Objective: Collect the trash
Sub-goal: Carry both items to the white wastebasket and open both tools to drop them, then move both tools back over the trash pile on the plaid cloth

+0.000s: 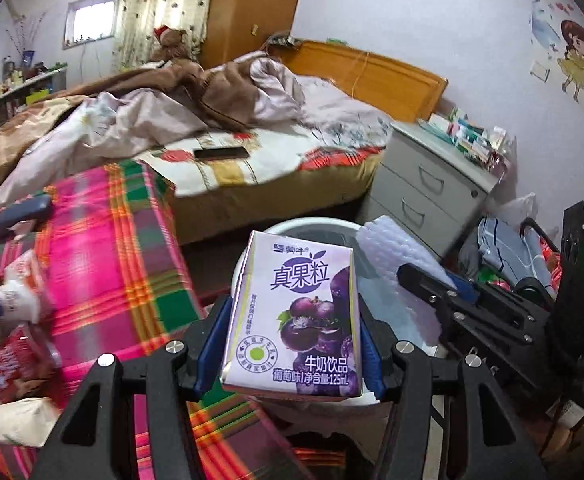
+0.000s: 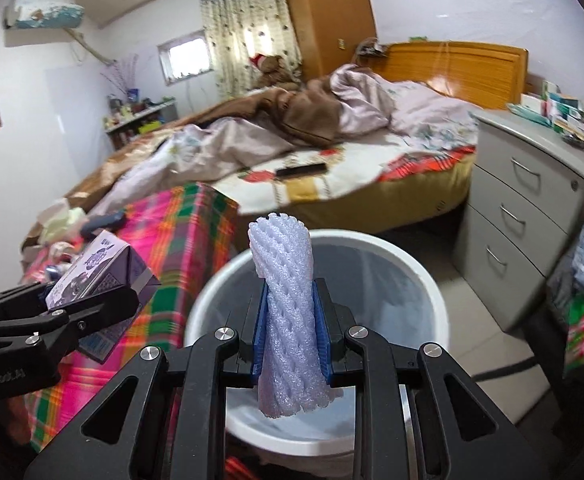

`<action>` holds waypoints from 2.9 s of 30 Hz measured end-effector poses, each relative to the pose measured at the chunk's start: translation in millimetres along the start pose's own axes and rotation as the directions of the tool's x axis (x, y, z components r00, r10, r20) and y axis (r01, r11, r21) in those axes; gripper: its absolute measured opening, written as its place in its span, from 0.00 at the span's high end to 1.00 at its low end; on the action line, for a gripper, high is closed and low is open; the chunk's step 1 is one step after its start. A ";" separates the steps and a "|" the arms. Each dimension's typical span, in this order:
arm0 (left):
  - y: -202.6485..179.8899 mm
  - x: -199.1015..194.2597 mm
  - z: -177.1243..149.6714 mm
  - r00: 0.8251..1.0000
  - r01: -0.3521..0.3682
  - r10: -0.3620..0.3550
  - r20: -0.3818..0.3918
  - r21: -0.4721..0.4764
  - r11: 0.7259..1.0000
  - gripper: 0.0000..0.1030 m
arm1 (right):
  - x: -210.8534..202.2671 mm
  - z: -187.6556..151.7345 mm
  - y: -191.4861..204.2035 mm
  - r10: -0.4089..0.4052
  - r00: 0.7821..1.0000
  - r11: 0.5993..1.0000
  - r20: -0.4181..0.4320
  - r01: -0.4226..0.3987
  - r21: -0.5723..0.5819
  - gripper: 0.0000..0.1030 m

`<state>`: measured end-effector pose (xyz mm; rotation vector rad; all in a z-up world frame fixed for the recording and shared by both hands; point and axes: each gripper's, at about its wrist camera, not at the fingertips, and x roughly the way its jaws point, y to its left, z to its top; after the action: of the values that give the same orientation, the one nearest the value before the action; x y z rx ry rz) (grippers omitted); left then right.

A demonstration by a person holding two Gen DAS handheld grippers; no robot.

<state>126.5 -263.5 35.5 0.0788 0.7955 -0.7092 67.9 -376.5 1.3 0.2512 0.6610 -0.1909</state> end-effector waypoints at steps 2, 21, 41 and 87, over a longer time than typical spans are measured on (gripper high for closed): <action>-7.5 10.5 0.3 1.000 -0.002 0.003 -0.012 0.025 1.000 0.42 | 1.9 -2.3 -7.8 -0.014 1.000 1.000 -0.017 0.014 0.007 0.78; -5.1 36.7 -5.8 0.998 -0.015 0.015 -0.062 0.002 1.000 0.25 | 10.5 -10.8 -31.0 -0.090 0.992 0.996 -0.089 0.091 0.007 0.32; 45.8 -59.7 -32.7 0.981 -0.170 0.176 0.080 -0.079 0.982 0.25 | -29.9 -4.8 24.1 0.000 0.999 1.000 0.054 0.001 -0.021 0.32; 271.3 -128.6 -75.6 0.936 -0.312 0.350 0.017 -0.414 0.855 0.20 | 25.5 -53.3 225.4 0.491 0.824 0.725 -0.281 -0.566 -0.393 0.32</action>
<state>182.4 40.4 17.0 -0.1902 0.8009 -0.2066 113.9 -148.8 -17.1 -0.0156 0.7454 0.5525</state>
